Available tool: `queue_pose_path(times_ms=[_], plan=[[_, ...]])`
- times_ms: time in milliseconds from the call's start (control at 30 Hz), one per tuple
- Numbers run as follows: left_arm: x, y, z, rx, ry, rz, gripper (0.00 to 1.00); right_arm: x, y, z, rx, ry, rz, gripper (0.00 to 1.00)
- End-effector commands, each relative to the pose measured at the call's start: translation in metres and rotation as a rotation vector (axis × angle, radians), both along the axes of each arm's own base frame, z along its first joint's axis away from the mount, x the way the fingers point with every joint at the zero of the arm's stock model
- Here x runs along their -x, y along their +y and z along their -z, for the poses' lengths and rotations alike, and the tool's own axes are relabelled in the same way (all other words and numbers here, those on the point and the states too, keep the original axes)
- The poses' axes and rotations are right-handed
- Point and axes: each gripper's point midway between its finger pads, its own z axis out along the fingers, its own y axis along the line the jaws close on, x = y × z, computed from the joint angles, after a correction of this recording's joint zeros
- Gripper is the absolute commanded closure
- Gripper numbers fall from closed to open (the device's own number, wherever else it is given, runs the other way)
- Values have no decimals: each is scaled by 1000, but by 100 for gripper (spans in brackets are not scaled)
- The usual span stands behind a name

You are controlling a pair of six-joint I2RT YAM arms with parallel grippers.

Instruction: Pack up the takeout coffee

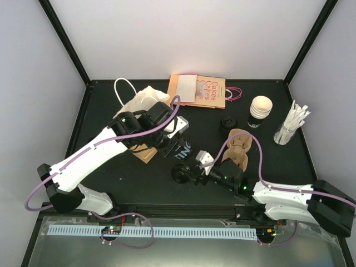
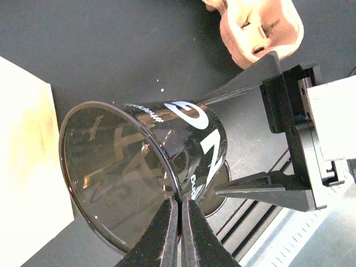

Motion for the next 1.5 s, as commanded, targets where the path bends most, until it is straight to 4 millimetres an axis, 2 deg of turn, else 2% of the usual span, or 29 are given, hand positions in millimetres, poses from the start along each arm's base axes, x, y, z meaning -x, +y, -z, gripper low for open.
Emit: queue_pose_path(times_ms=[0,267,400,567,633,733,967,1133,1467], plan=[[-6,4,-23,1,-69,8,99,-5,-6,-14,14,-4,37,9],[-20,3,-40,-2,-152,-2,98,-15,-20,-41,-25,20,107,7],[-31,0,-40,-25,-192,-7,98,-34,-38,-52,-58,112,182,8],[-51,-13,-31,-72,-249,-4,98,-76,-78,-58,-77,306,405,7],[-60,-19,-25,-110,-273,-6,98,-93,-102,-50,-71,426,532,6],[-70,-32,-13,-179,-292,6,98,-108,-130,-36,-26,551,681,4],[-86,-60,28,-421,-375,31,98,-121,-155,-26,15,622,856,0],[-89,-74,62,-510,-360,67,98,-121,-176,-32,-19,594,965,0],[-94,-86,111,-575,-323,80,98,-110,-232,-57,-212,522,1175,0]])
